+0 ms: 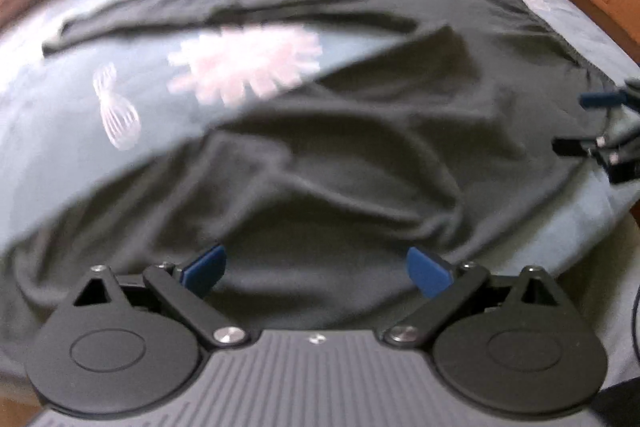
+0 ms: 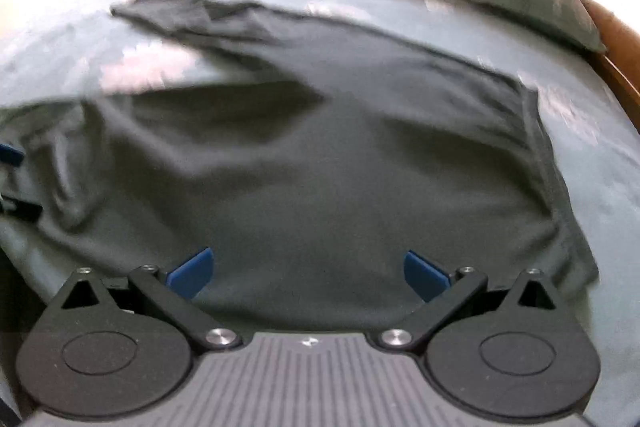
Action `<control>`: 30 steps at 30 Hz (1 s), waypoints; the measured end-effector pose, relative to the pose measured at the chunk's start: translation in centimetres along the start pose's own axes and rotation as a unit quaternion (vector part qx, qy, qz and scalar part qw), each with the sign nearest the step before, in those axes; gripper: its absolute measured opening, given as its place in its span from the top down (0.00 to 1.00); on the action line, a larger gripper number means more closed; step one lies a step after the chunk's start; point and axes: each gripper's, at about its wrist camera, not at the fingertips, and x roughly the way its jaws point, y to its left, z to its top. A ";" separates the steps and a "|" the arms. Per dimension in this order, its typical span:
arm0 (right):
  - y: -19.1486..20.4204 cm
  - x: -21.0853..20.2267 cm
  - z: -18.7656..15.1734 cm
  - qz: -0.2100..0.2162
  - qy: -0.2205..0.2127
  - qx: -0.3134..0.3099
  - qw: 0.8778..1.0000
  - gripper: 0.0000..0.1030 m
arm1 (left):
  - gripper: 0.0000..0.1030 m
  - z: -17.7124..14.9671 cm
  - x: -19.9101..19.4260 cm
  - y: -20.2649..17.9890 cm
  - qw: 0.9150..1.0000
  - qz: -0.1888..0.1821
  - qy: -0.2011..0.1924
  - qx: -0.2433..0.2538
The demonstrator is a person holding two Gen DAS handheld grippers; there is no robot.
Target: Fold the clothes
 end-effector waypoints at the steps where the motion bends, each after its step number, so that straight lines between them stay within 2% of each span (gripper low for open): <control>1: 0.2 0.1 0.9 0.004 -0.007 -0.003 1.000 0.00 | 0.06 0.2 -0.1 0.4 1.000 0.006 -0.007 0.001; 4: 1.0 1.9 3.8 0.001 -0.024 -0.020 1.000 0.00 | 0.06 0.7 0.2 2.0 1.000 0.013 -0.015 -0.018; 8: 1.7 5.3 6.6 0.013 -0.019 -0.025 0.999 0.00 | 0.06 0.0 1.6 3.5 0.999 0.019 0.011 -0.033; 12: 2.9 8.9 7.8 0.018 -0.001 -0.040 0.999 0.00 | 0.04 -1.1 1.0 3.8 0.999 0.006 0.023 -0.024; 15: 2.2 10.5 8.5 0.013 -0.014 -0.015 1.000 0.00 | 0.01 -2.0 0.5 4.0 0.999 -0.005 0.031 -0.017; 18: 1.4 10.9 9.4 0.003 -0.016 0.007 1.000 0.00 | 0.01 -2.9 0.0 4.2 0.999 -0.015 0.040 -0.010; 21: 1.4 9.7 9.6 0.011 -0.013 0.004 1.000 0.00 | 0.01 -2.2 0.4 5.3 0.999 -0.004 0.035 -0.018; 27: 2.8 8.6 8.5 0.075 0.013 -0.011 0.997 0.00 | 0.01 -0.8 1.3 7.6 0.999 0.019 0.024 -0.033; 30: 4.3 9.7 8.3 0.053 0.008 -0.035 0.998 0.00 | 0.01 -1.3 1.6 8.4 0.998 0.012 0.036 -0.055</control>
